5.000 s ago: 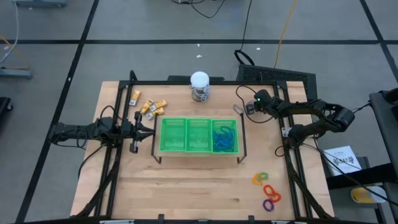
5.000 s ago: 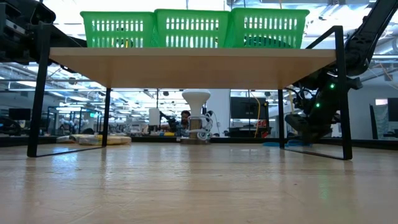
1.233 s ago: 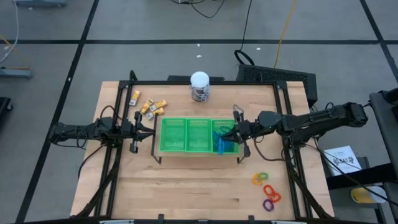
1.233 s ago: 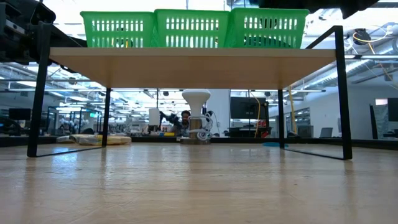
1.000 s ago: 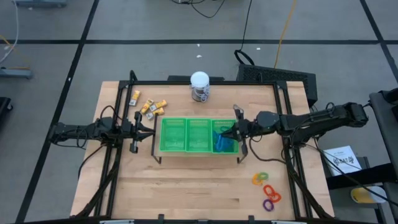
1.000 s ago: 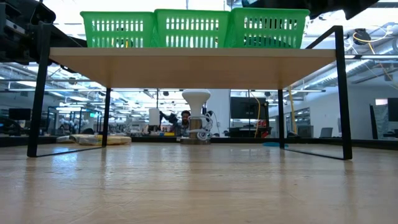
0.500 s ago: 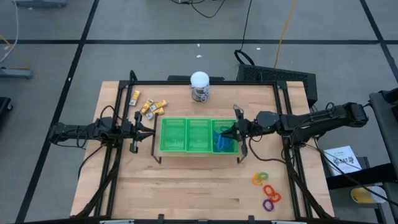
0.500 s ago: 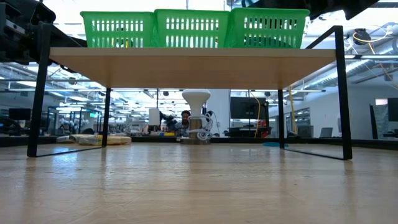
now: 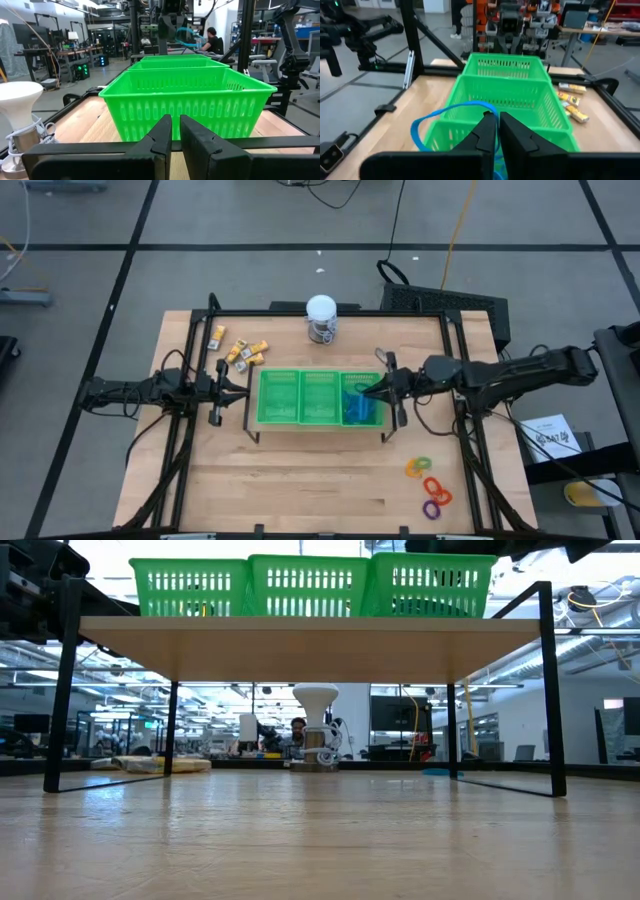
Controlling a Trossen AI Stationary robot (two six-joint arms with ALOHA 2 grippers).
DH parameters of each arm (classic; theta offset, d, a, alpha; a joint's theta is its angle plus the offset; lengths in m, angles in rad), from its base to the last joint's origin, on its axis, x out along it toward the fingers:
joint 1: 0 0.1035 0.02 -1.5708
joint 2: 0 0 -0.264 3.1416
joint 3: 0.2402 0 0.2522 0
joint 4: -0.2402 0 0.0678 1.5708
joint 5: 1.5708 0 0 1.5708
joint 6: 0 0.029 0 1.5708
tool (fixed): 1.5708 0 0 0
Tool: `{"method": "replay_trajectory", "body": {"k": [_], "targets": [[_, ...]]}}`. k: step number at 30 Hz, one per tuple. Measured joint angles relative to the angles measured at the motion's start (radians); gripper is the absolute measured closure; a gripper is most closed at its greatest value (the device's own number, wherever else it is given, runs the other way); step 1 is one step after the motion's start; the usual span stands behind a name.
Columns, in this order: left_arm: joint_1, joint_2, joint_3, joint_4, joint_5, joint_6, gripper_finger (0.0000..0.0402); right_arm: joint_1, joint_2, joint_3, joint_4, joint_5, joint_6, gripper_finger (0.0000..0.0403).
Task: Pick & Place Office Desk Supplies
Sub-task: Put the blue rubber band into the right green bin on the shelf
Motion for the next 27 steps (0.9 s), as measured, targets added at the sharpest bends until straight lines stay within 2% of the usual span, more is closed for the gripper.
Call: {"method": "replay_trajectory", "body": {"k": [27], "targets": [[0.0, 0.0, 0.0, 0.0, 0.0, 0.0, 0.0357, 0.0, -0.029, 0.0, -0.029, 0.0, 0.035, 0.0315]]}}
